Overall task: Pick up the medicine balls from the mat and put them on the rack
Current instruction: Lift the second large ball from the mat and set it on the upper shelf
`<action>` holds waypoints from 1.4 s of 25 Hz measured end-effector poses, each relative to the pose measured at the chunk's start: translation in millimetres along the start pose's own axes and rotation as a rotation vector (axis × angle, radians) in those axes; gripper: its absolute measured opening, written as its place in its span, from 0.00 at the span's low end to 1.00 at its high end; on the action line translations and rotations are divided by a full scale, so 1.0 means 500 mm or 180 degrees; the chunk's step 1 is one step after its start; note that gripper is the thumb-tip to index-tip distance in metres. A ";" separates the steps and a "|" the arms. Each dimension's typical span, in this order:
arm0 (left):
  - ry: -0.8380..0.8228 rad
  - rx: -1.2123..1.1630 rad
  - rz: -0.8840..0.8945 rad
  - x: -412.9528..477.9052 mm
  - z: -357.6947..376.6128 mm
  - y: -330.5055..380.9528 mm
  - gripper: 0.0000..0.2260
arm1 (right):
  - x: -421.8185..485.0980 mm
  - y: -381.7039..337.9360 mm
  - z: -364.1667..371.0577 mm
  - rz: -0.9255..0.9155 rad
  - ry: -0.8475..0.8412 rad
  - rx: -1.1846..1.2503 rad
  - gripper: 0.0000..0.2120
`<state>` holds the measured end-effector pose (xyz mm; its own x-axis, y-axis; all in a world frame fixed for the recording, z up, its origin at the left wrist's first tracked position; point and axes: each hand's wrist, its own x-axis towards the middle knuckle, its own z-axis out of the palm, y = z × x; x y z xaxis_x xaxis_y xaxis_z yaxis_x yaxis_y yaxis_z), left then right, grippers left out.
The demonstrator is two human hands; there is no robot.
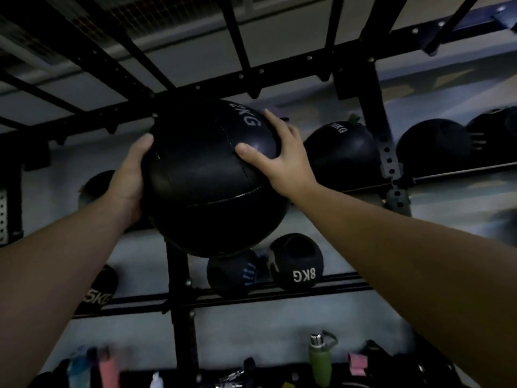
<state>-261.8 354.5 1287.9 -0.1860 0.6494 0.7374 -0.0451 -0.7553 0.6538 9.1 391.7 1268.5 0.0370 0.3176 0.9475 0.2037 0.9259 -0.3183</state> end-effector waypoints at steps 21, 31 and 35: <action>-0.0143 -0.0121 0.0193 0.799 -0.319 -0.582 0.26 | 0.427 0.692 0.578 -0.0358 -0.0431 -0.1166 0.49; 0.0545 0.3157 0.2344 0.766 -0.278 -0.687 0.58 | 0.606 0.732 0.637 -0.0080 0.0091 -0.2797 0.37; 0.0417 0.3168 0.2003 0.783 -0.286 -0.671 0.57 | 0.522 0.728 0.685 -0.0907 0.0306 -0.1988 0.30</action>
<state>-460.1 849.5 1333.1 -0.0043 0.1303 0.9915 0.8632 -0.5001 0.0695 -242.0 881.8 1389.6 -0.0211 0.0332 0.9992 0.7423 0.6701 -0.0066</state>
